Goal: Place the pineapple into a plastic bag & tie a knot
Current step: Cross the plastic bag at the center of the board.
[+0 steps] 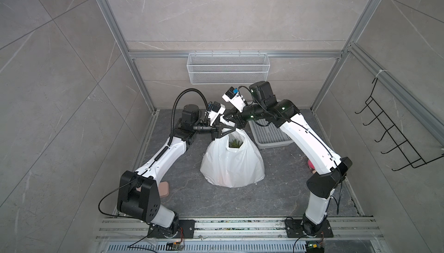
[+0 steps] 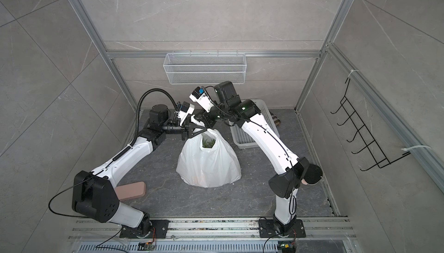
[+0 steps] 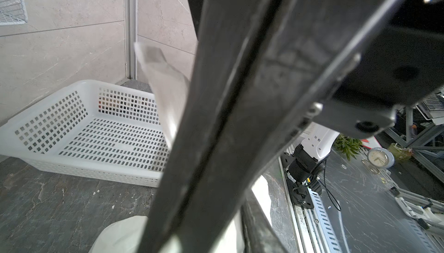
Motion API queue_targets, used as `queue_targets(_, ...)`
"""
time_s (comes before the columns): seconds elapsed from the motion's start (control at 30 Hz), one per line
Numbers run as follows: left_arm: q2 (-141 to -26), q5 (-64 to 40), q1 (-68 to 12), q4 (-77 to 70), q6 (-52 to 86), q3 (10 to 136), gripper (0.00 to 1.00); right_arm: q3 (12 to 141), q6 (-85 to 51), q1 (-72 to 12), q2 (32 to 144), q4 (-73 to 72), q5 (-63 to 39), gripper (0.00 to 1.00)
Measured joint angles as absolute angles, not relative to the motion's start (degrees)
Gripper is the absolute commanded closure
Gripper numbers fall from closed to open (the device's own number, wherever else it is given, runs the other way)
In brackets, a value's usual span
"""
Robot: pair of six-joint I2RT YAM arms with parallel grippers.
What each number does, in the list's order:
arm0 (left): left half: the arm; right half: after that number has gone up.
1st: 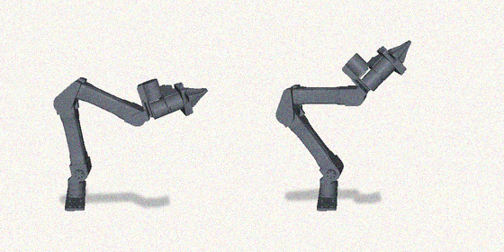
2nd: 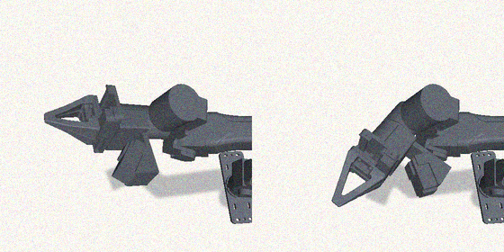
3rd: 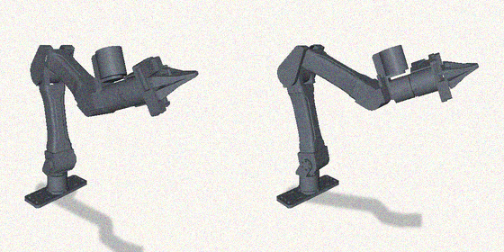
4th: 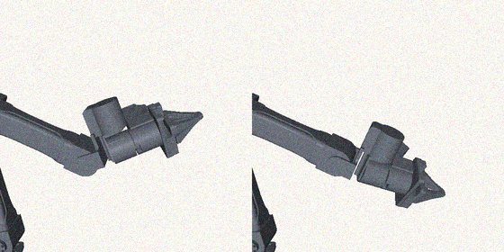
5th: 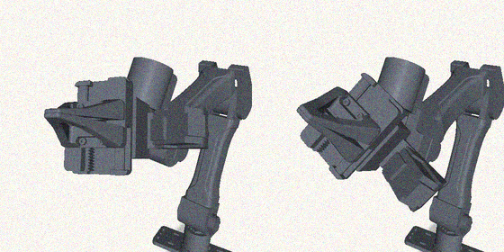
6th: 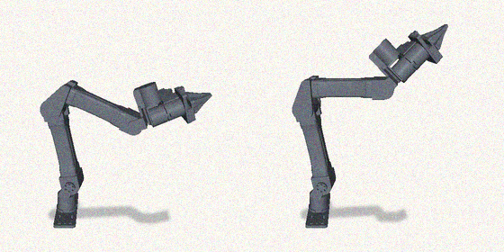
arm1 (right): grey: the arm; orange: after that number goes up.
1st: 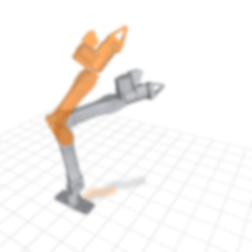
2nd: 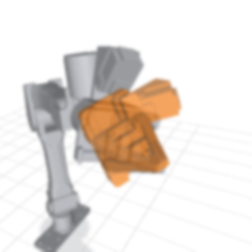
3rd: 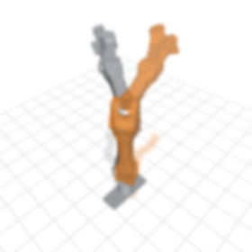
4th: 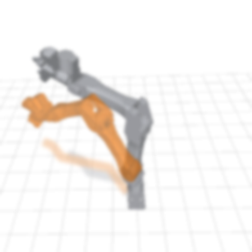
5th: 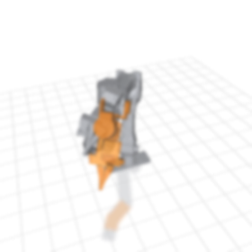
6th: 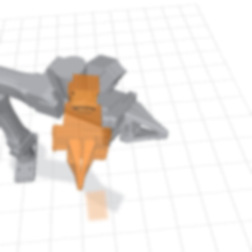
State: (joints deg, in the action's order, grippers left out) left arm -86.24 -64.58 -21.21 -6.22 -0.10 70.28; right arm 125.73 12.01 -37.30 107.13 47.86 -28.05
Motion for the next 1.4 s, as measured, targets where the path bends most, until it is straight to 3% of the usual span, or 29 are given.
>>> queue_targets(0.07, -86.24, -64.53, -21.19, -6.20, -0.16, 70.22, 1.00, 125.73, 11.68, -37.30, 107.09, 47.75, -27.97, 1.00)
queue_targets(0.13, -86.21, -64.14, -21.10, -6.46, -0.34, 70.19, 1.00, 125.73, 11.51, -37.30, 107.09, 47.75, -27.92, 0.97)
queue_targets(0.23, -86.17, -63.48, -21.10, -6.96, -0.23, 69.84, 1.00, 125.45, 9.93, -37.19, 106.69, 47.51, -27.59, 0.60)
queue_targets(0.3, -86.04, -63.02, -21.10, -7.57, -0.16, 69.14, 1.00, 121.40, 8.40, -36.60, 104.03, 45.08, -27.22, 0.44)
queue_targets(0.37, -85.82, -62.70, -21.04, -8.10, -0.10, 68.47, 1.00, 114.65, 5.91, -35.18, 99.35, 41.71, -27.03, 0.35)
queue_targets(0.53, -85.52, -62.08, -20.95, -9.39, 0.05, 67.83, 1.00, 103.77, -1.54, -29.15, 89.56, 34.70, -26.06, 0.24)
queue_targets(0.73, -85.52, -62.06, -20.95, -9.61, 0.05, 67.83, 1.00, 104.27, -12.01, -27.07, 93.06, 28.67, -27.94, 0.21)
queue_targets(0.97, -85.52, -62.06, -20.95, -10.02, 0.08, 67.83, 1.00, 108.40, -20.25, -27.09, 102.72, 26.72, -35.66, 0.22)
queue_targets(1.1, -85.52, -61.98, -20.95, -10.37, 0.08, 67.83, 1.00, 110.63, -23.07, -27.07, 105.14, 26.22, -40.29, 0.30)
queue_targets(1.23, -85.52, -61.43, -20.95, -10.50, 0.27, 67.79, 1.00, 110.87, -24.91, -27.09, 105.38, 25.41, -43.79, 0.53)
queue_targets(1.4, -85.36, -60.34, -20.88, -11.05, 0.86, 67.46, 1.00, 111.11, -26.06, -27.09, 105.38, 23.70, -47.18, 0.93)
